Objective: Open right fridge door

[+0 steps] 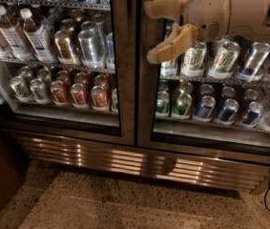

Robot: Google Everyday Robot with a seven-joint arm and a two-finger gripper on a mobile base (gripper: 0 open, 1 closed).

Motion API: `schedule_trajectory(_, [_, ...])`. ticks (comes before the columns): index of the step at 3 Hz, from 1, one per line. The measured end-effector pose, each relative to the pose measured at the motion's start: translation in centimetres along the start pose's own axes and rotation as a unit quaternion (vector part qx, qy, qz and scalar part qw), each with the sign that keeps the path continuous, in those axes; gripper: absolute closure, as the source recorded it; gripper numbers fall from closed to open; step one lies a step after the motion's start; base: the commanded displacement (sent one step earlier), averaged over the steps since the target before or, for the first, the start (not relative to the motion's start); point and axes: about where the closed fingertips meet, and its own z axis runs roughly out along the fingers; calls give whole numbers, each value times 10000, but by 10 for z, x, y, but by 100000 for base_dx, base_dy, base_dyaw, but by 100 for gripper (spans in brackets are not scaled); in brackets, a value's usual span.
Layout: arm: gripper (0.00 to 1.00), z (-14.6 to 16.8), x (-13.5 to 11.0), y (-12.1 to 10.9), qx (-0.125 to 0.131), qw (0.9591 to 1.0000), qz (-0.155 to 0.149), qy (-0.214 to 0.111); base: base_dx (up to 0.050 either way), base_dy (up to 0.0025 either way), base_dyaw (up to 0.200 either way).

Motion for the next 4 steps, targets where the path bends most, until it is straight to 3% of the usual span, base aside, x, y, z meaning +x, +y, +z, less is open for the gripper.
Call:
schedule_trajectory(1, [0, 0, 0, 0, -1, 10000, 0, 0, -4999, -2, 16])
schedule_trajectory(2, [0, 5, 2, -3, 3, 10000, 45, 38, 0, 0, 0])
schedule_trajectory(3, [0, 13, 22, -5, -39, 9996, 286, 74, 0, 0, 0])
schedule_trajectory(4, [0, 13, 22, -5, -38, 9996, 286, 74, 0, 0, 0])
